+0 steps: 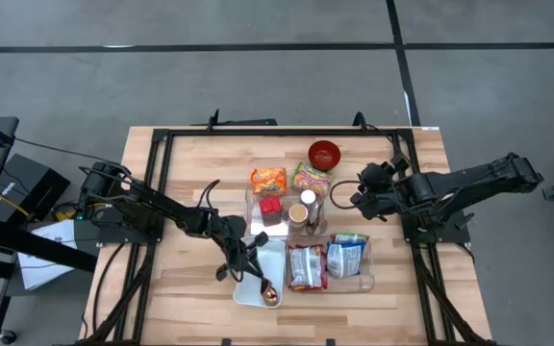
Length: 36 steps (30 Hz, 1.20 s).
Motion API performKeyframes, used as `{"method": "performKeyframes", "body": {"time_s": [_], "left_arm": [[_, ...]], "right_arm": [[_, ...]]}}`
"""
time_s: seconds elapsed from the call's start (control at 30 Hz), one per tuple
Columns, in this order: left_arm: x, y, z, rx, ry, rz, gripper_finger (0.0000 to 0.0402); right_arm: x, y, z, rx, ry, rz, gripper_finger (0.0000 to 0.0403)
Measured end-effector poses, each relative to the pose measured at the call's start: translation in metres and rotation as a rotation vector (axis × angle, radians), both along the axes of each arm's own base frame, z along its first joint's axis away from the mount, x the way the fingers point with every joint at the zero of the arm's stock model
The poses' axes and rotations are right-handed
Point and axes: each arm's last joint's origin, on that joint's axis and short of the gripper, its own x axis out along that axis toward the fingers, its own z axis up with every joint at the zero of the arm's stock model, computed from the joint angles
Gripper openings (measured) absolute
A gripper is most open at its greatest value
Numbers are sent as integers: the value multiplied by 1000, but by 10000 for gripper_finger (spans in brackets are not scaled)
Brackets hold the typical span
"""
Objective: Pick & Place Food Item
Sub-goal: Put the gold spoon into the white bin, then put the orange noodle pack into the bottom transparent bin
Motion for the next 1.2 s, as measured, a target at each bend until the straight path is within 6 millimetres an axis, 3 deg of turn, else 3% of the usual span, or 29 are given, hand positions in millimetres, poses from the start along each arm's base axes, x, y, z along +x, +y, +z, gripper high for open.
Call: {"method": "performKeyframes", "body": {"time_s": [0.43,0.73,0.97,1.2], "left_arm": [[0,0,0,-31,24,21,94],[1,1,6,5,-37,50,113],[-6,8,47,46,-202,224,106],[-27,32,108,98,-475,718,106]], "right_arm": [[7,1,-7,-36,68,10,176],[4,0,-4,-39,46,6,176],[2,0,-4,-42,64,6,176],[1,0,-4,-44,74,6,176]]}}
